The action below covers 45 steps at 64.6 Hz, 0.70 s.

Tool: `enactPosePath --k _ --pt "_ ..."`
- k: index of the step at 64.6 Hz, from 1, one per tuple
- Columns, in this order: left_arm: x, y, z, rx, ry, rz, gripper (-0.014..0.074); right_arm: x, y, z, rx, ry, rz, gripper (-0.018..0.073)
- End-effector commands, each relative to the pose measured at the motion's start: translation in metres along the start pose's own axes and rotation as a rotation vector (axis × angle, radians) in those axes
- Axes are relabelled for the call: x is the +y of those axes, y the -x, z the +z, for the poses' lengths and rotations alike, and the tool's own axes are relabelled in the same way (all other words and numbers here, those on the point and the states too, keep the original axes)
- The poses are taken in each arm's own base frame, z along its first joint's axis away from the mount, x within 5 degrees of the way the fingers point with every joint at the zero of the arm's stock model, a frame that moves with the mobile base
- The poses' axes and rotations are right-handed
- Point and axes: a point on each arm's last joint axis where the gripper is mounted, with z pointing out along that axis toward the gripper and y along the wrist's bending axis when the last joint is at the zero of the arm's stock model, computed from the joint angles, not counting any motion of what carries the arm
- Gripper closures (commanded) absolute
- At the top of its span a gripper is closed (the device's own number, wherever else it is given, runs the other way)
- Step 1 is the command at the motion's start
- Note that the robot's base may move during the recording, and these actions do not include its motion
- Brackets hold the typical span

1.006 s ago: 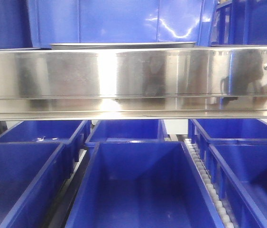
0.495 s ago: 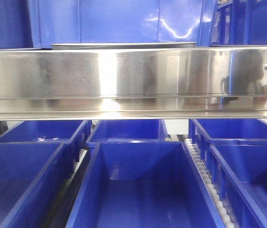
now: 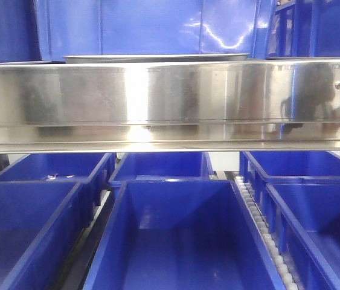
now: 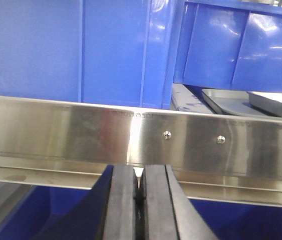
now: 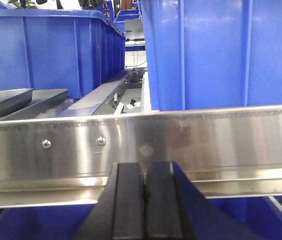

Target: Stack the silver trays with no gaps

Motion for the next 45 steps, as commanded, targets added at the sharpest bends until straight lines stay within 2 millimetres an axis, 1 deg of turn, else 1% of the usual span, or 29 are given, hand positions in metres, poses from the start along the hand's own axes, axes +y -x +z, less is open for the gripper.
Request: enactPosePath --k 1,16,29,45 --pt "-0.0002 0.0029 -0.0006 -0.028 -0.002 0.005 0.0608 -0.0002 0.0025 -0.0004 -0.029 -0.004 -0.001 0.0638" --pt "-0.0005 0.0039 -0.0006 -0.039 -0.006 0.025 0.0608 -0.0002 0.0025 -0.0004 -0.029 -0.004 -0.001 0.0638" --pt "-0.0047 0.0039 -0.0008 -0.04 -0.081 0.043 0.0608 -0.0002 0.0025 -0.0004 -0.029 -0.004 -0.001 0.0638" --pt "-0.0046 0.0055 -0.0009 -0.058 -0.079 0.044 0.0608 -0.0002 0.0025 -0.0004 -0.029 -0.004 -0.001 0.0638"
